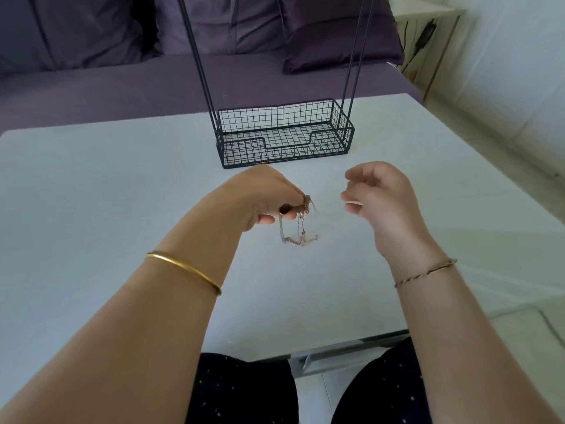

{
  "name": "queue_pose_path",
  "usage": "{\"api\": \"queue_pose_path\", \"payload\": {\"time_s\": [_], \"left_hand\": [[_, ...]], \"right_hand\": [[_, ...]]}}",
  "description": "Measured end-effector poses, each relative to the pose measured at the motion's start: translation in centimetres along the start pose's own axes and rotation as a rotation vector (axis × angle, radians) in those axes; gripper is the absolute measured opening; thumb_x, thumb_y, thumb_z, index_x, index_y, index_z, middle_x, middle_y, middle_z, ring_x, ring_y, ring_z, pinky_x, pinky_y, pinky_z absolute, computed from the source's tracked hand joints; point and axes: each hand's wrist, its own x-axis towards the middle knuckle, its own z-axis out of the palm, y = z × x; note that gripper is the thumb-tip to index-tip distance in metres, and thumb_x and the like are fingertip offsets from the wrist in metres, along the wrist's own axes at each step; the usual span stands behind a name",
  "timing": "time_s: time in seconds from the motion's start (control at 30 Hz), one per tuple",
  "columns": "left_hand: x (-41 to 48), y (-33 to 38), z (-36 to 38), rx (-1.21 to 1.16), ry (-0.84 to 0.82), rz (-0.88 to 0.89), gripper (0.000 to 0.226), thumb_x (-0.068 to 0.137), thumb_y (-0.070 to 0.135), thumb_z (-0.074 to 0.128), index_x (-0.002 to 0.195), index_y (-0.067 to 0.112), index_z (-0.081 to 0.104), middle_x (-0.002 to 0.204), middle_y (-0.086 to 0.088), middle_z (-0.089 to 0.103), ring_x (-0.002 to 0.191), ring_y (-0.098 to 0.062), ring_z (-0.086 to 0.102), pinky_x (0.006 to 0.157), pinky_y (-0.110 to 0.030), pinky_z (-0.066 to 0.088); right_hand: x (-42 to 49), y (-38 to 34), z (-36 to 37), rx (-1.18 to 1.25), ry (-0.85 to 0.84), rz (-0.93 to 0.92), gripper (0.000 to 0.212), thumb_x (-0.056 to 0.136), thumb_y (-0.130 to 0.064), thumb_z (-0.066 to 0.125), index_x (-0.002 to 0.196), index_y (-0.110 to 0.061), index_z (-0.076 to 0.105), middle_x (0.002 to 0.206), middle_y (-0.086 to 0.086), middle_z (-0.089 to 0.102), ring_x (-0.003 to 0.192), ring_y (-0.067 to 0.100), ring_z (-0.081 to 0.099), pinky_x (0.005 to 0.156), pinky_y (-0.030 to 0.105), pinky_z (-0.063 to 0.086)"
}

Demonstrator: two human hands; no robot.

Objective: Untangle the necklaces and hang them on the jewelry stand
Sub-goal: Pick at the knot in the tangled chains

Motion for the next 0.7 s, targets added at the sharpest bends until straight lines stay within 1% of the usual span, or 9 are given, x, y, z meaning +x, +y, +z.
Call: {"api": "queue_pose_path", "payload": {"time_s": [0.07, 0.17, 0.2, 0.27, 0.33, 0.47, 0.5, 0.57, 0.7], "left_hand": [[0.0, -0.1, -0.2, -0.03, -0.008, -0.018, 0.01, 0.09, 0.012, 0.06, 0.088, 0.012, 0.07, 0.093, -0.004, 0.075, 0.07, -0.008, 0.063, 0.077, -0.027, 0.045], [0.1, -0.2, -0.6, -0.098, -0.038, -0.034, 0.01, 0.091, 0.014, 0.061, 0.086, 0.014, 0.07, 0.088, -0.001, 0.075, 0.075, -0.008, 0.068, 0.085, -0.03, 0.045], [0.2, -0.2, -0.6, -0.122, -0.047, -0.039, 0.009, 0.091, 0.015, 0.062, 0.087, 0.014, 0.07, 0.088, 0.0, 0.076, 0.077, -0.008, 0.069, 0.085, -0.03, 0.045], [0.1, -0.2, -0.7, -0.157, -0.061, -0.047, 0.007, 0.091, 0.017, 0.063, 0.087, 0.014, 0.069, 0.088, 0.0, 0.075, 0.078, -0.008, 0.069, 0.083, -0.029, 0.046], [0.1, -0.1, -0.7, -0.18, -0.057, -0.049, 0.008, 0.09, 0.018, 0.063, 0.085, 0.014, 0.067, 0.086, -0.001, 0.075, 0.076, -0.009, 0.069, 0.082, -0.029, 0.047], [-0.1, -0.1, -0.7, -0.204, -0.043, -0.039, 0.009, 0.09, 0.018, 0.064, 0.083, 0.014, 0.067, 0.081, -0.002, 0.075, 0.071, -0.009, 0.069, 0.08, -0.028, 0.048], [-0.1, -0.1, -0.6, -0.197, -0.036, -0.03, 0.009, 0.09, 0.018, 0.064, 0.083, 0.014, 0.067, 0.08, -0.002, 0.075, 0.07, -0.008, 0.069, 0.08, -0.028, 0.049], [-0.2, 0.0, -0.6, -0.18, -0.02, -0.015, 0.009, 0.09, 0.018, 0.064, 0.085, 0.012, 0.068, 0.081, -0.002, 0.075, 0.069, -0.008, 0.069, 0.083, -0.029, 0.05], [-0.5, 0.2, -0.3, -0.152, 0.005, 0.007, 0.011, 0.091, 0.018, 0.063, 0.088, 0.009, 0.069, 0.077, -0.002, 0.074, 0.067, -0.008, 0.068, 0.084, -0.03, 0.051]], "right_hand": [[-0.1, 0.0, 0.1, -0.106, -0.033, -0.063, 0.025, 0.082, 0.003, 0.057, 0.078, -0.02, 0.064, 0.079, -0.005, 0.06, 0.075, 0.008, 0.056, 0.076, 0.03, 0.051], [-0.6, -0.3, 0.6, -0.188, -0.133, -0.111, 0.02, 0.081, -0.004, 0.063, 0.075, -0.022, 0.069, 0.077, -0.008, 0.065, 0.063, -0.005, 0.055, 0.064, 0.011, 0.044], [-0.7, -0.3, 0.8, -0.209, -0.148, -0.128, 0.017, 0.081, -0.006, 0.065, 0.075, -0.021, 0.07, 0.075, -0.009, 0.067, 0.061, -0.006, 0.055, 0.061, 0.009, 0.043], [-0.8, -0.4, 1.1, -0.225, -0.162, -0.159, 0.013, 0.08, -0.01, 0.068, 0.072, -0.021, 0.07, 0.071, -0.011, 0.067, 0.061, -0.006, 0.056, 0.061, 0.009, 0.043], [-1.0, -0.4, 1.2, -0.252, -0.176, -0.218, 0.015, 0.079, -0.012, 0.07, 0.068, -0.022, 0.069, 0.068, -0.014, 0.067, 0.065, -0.006, 0.058, 0.064, 0.009, 0.043], [-1.1, -0.4, 1.5, -0.384, -0.163, -0.322, 0.015, 0.079, -0.013, 0.07, 0.07, -0.025, 0.069, 0.078, -0.015, 0.066, 0.083, 0.002, 0.06, 0.073, 0.015, 0.044], [-1.0, -0.3, 1.5, -0.413, -0.154, -0.34, 0.015, 0.079, -0.012, 0.07, 0.07, -0.025, 0.068, 0.078, -0.015, 0.064, 0.083, 0.002, 0.06, 0.073, 0.015, 0.044], [-0.9, -0.1, 1.7, -0.479, -0.135, -0.385, 0.015, 0.081, -0.012, 0.067, 0.072, -0.024, 0.068, 0.077, -0.016, 0.062, 0.08, -0.001, 0.057, 0.067, 0.009, 0.041], [-0.7, 0.3, 2.0, -0.53, -0.123, -0.417, 0.009, 0.082, -0.012, 0.063, 0.077, -0.018, 0.067, 0.083, -0.006, 0.064, 0.074, -0.003, 0.054, 0.061, 0.003, 0.038]]}}
